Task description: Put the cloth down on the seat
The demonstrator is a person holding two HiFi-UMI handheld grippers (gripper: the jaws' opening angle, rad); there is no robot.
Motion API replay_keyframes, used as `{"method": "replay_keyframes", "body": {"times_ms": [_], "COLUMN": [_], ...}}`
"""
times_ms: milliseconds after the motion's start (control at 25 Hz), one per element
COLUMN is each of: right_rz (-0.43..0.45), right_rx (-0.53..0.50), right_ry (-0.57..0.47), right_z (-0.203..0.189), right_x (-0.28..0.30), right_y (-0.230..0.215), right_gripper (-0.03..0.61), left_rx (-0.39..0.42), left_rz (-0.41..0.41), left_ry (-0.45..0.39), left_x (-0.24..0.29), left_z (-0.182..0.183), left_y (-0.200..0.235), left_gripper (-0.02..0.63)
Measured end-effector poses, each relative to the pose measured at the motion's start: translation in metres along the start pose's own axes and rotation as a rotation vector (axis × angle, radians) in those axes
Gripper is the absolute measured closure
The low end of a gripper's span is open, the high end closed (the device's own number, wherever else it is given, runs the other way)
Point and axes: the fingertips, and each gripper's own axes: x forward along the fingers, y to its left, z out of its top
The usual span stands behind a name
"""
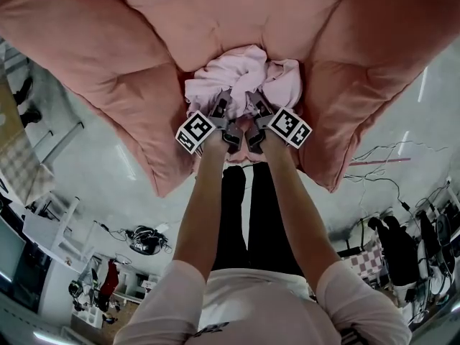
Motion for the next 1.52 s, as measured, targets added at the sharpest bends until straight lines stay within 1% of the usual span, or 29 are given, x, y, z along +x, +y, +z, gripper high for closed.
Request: {"method": "replay_keyframes", "body": {"times_ms": [120, 240, 400, 600, 800, 920, 1000, 1120, 1360, 1520], "right_rz": [-0.031, -0.035, -0.026, -0.023, -0.012, -0.015, -0.034, -0.065, -0.118, -0.134], "right_rx": [-0.020, -0.053, -0.077, -0.072, -0.044, -0.050, -0.064, -0.084, -0.125, -0.127], "right_ry": [-0.002, -0.012, -0.016, -0.016, 0.007, 0.028, 0.042, 0.053, 0.057, 0.070], "right_z": [-0.002, 0.000, 0.002, 0.002, 0.001, 0.000, -0.001, -0.001, 0.001, -0.002], "right_x": [0.006, 0.013, 0.016, 0.014, 0.008, 0.000, -0.006, -0.014, -0.039, -0.063], "right_y": [-0.010, -0.014, -0.012, -0.012, -0.008, -0.003, -0.001, 0.002, 0.006, 0.010], "right_gripper": [0.268, 0.262, 0.262, 0.262, 0.259, 0.247, 0.236, 0.229, 0.229, 0.229], "left_rx": [0.035, 0.072, 0.093, 0.089, 0.061, 0.052, 0.058, 0.079, 0.096, 0.109], "left_rz": [0.048, 0.079, 0.076, 0.069, 0.071, 0.092, 0.120, 0.147, 0.153, 0.168], "left_ry": [-0.012, -0.016, -0.023, -0.019, 0.013, 0.034, 0.056, 0.083, 0.118, 0.144], "left_x": [0.004, 0.010, 0.014, 0.012, 0.006, -0.001, -0.008, -0.017, -0.035, -0.052], "left_z": [0.000, 0.002, 0.004, 0.003, 0.000, -0.002, -0.004, -0.006, -0.014, -0.021], "left_y": [0.010, 0.014, 0.013, 0.011, 0.007, 0.003, 0.003, -0.001, -0.013, -0.017], "left_gripper": [0.391, 0.391, 0.391, 0.391, 0.382, 0.358, 0.327, 0.299, 0.284, 0.284]}}
